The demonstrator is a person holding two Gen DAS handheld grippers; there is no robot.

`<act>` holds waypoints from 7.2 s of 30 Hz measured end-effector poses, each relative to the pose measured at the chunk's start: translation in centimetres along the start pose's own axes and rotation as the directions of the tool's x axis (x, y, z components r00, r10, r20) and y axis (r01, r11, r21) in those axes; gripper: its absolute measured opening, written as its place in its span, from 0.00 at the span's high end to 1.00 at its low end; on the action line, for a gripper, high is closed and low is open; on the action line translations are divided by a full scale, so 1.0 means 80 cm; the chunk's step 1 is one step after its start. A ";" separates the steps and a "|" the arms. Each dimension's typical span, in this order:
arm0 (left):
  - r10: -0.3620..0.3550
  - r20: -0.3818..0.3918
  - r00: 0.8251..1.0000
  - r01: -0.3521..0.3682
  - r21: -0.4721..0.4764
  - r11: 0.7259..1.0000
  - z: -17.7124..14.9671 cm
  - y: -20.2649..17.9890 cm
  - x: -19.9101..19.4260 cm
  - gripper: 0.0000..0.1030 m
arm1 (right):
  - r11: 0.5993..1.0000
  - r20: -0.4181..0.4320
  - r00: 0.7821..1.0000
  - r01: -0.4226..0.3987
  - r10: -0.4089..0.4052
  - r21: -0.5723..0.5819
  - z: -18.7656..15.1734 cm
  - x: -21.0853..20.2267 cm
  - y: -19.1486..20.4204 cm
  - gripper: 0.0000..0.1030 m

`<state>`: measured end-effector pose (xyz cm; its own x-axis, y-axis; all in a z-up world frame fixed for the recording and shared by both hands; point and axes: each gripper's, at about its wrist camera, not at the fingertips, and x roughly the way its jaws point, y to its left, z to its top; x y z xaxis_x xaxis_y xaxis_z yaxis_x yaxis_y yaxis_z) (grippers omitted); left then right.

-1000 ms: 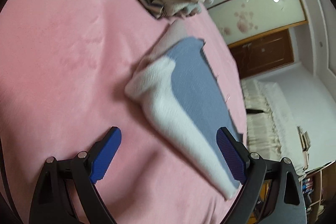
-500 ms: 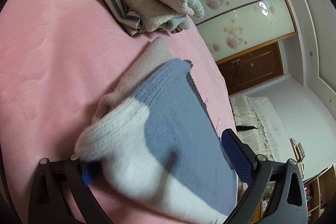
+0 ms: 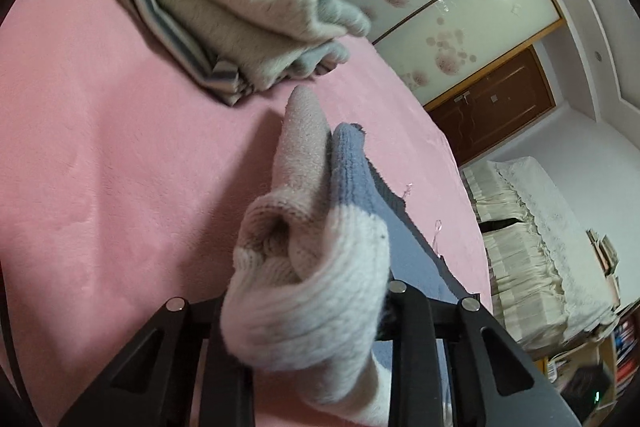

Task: Fold small clothes
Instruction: 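Grasp the white edge with both tools and fold the sweater in half, then press the folded sweater flat with both tools and release, then grasp the folded sweater bundle with both tools and lift it, then carry the sweater with both tools onto the stack of folded clothes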

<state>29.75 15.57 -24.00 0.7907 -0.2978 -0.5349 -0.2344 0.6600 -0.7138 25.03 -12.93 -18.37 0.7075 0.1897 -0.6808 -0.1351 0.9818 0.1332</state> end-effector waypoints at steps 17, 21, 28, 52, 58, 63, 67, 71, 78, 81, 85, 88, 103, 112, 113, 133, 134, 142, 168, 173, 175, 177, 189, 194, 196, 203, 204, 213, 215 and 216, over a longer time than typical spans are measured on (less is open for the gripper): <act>-0.110 0.088 0.990 0.075 0.338 0.938 -0.016 -0.142 -0.049 0.77 | 0.990 -0.118 0.983 -0.134 0.139 0.044 0.006 0.108 -0.009 0.97; -0.142 0.066 0.988 0.105 0.399 0.911 -0.028 -0.183 -0.047 0.77 | 0.985 -0.123 0.978 -0.162 0.167 0.057 0.007 0.105 -0.015 0.97; -0.181 0.006 0.983 0.155 0.489 0.859 -0.055 -0.248 -0.032 0.77 | 0.969 -0.059 0.977 -0.193 0.204 0.152 0.005 0.039 -0.062 0.97; 0.026 -0.402 0.915 0.277 0.675 0.684 -0.258 -0.316 0.083 0.27 | 0.923 -0.044 0.998 -0.027 0.047 0.383 -0.058 -0.076 -0.233 0.95; -0.060 -0.458 0.887 0.343 0.565 0.750 -0.239 -0.300 0.036 0.15 | 0.899 -0.014 0.994 -0.093 0.109 0.428 -0.051 -0.088 -0.241 0.85; -0.073 -0.351 0.934 0.258 0.517 0.817 -0.197 -0.261 -0.003 0.15 | 0.841 0.020 0.977 -0.191 0.210 0.505 -0.041 -0.091 -0.245 0.56; 0.042 -0.257 0.965 0.099 0.510 0.854 -0.164 -0.224 0.000 0.15 | 0.768 0.036 0.952 -0.268 0.305 0.581 -0.035 -0.084 -0.247 0.45; 0.097 -0.244 0.965 0.029 0.464 0.885 -0.150 -0.198 0.010 0.15 | 0.715 0.044 0.938 -0.293 0.345 0.634 -0.030 -0.079 -0.239 0.23; 0.106 -0.259 0.960 0.026 0.458 0.889 -0.157 -0.193 0.027 0.15 | 0.811 -0.073 0.951 -0.215 0.301 0.543 -0.016 -0.062 -0.201 0.11; 0.105 -0.266 0.958 0.031 0.464 0.885 -0.157 -0.200 0.037 0.15 | 0.836 -0.106 0.955 -0.187 0.278 0.515 -0.011 -0.043 -0.193 0.11; 0.103 -0.273 0.957 0.036 0.461 0.887 -0.156 -0.203 0.045 0.15 | 0.818 -0.117 0.954 -0.169 0.277 0.550 -0.010 -0.015 -0.206 0.17; 0.106 -0.277 0.955 0.037 0.465 0.884 -0.157 -0.208 0.053 0.15 | 0.850 -0.143 0.953 -0.164 0.268 0.500 -0.006 -0.002 -0.210 0.43; 0.110 -0.300 0.948 0.071 0.535 0.842 -0.183 -0.241 0.082 0.09 | 0.952 -0.067 0.986 -0.129 0.153 0.276 0.003 -0.039 -0.240 0.68; 0.127 -0.379 0.916 0.083 0.492 0.867 -0.189 -0.219 0.099 0.07 | 0.921 -0.063 0.981 -0.148 0.182 0.360 -0.036 -0.018 -0.270 0.68; 0.130 -0.376 0.917 0.081 0.496 0.865 -0.189 -0.218 0.099 0.07 | 0.928 -0.068 0.983 -0.139 0.173 0.346 -0.035 -0.019 -0.266 0.68; 0.236 -0.299 0.925 -0.011 0.597 0.802 -0.182 -0.257 0.035 0.01 | 0.983 -0.020 0.999 0.035 -0.032 0.179 -0.035 -0.120 -0.200 0.23; 0.234 -0.298 0.925 -0.012 0.593 0.805 -0.181 -0.254 0.028 0.01 | 0.982 -0.019 0.999 0.033 -0.030 0.187 -0.038 -0.125 -0.200 0.21; 0.218 -0.288 0.933 0.002 0.608 0.794 -0.179 -0.244 -0.027 0.00 | 0.964 -0.053 0.998 -0.014 0.029 0.266 -0.065 -0.142 -0.209 0.19; 0.187 -0.387 0.903 0.041 0.510 0.859 -0.132 -0.270 0.106 0.01 | 0.918 -0.191 0.949 -0.169 0.249 0.359 0.009 -0.005 -0.275 0.12; 0.136 -0.457 0.879 0.084 0.431 0.898 -0.135 -0.242 0.147 0.01 | 0.880 -0.197 0.930 -0.203 0.311 0.430 -0.001 0.033 -0.289 0.17; 0.093 -0.478 0.873 0.119 0.394 0.911 -0.137 -0.234 0.155 0.01 | 0.866 -0.183 0.923 -0.228 0.337 0.445 -0.004 0.044 -0.292 0.20; 0.055 -0.490 0.870 0.151 0.371 0.916 -0.139 -0.230 0.161 0.05 | 0.860 -0.174 0.921 -0.242 0.349 0.449 -0.004 0.049 -0.293 0.25; 0.102 -0.377 0.921 0.091 0.460 0.883 -0.153 -0.258 0.126 0.46 | 0.918 -0.140 0.961 -0.178 0.240 0.354 0.008 0.028 -0.248 0.64; 0.119 -0.346 0.930 0.070 0.488 0.870 -0.158 -0.267 0.064 0.47 | 0.947 -0.120 0.979 -0.125 0.167 0.296 0.000 -0.025 -0.202 0.65; 0.125 -0.343 0.931 0.072 0.508 0.859 -0.162 -0.261 0.035 0.47 | 0.944 -0.115 0.978 -0.133 0.174 0.300 -0.017 -0.050 -0.181 0.65; 0.175 -0.381 0.908 0.046 0.504 0.862 -0.164 -0.197 -0.080 0.47 | 0.908 -0.161 0.948 -0.199 0.273 0.367 -0.079 -0.107 -0.113 0.65; 0.180 -0.386 0.905 0.038 0.494 0.869 -0.158 -0.186 -0.095 0.47 | 0.907 -0.171 0.943 -0.209 0.286 0.366 -0.082 -0.111 -0.101 0.65; 0.156 -0.279 0.947 -0.007 0.468 0.884 -0.036 -0.139 -0.205 0.47 | 0.882 -0.157 0.894 -0.362 0.420 0.301 -0.011 -0.123 0.027 0.65; 0.147 -0.245 0.958 -0.016 0.466 0.884 0.008 -0.138 -0.217 0.47 | 0.877 -0.132 0.886 -0.401 0.444 0.263 0.029 -0.118 0.063 0.65; 0.134 -0.219 0.966 -0.019 0.461 0.887 0.043 -0.137 -0.226 0.47 | 0.874 -0.118 0.882 -0.417 0.455 0.250 0.047 -0.116 0.079 0.65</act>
<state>20.01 16.10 -4.91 0.6086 -0.3504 -0.7119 0.0382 0.9091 -0.4148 20.24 -8.52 -8.53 0.4809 0.6147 -0.6252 -0.2399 0.7781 0.5805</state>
